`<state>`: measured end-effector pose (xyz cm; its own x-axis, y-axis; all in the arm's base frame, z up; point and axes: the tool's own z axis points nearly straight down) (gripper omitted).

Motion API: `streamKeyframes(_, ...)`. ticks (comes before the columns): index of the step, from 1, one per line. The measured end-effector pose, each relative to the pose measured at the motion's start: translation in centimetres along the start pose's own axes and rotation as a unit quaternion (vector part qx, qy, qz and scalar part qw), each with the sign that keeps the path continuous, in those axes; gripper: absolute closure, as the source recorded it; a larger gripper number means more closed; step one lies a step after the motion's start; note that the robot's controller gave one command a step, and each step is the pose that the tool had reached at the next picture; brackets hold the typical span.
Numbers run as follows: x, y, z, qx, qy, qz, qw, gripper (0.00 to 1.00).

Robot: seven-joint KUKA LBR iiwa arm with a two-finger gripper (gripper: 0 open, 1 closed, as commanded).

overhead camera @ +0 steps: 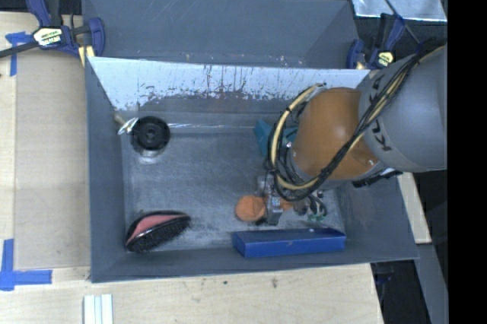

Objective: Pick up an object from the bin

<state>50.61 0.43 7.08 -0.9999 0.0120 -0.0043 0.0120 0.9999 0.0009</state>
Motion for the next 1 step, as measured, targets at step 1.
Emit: streamKeyframes(1, -1.88, 4.16, -18.32, 0.0, -0.0035, -0.004, 1.0, 1.0)
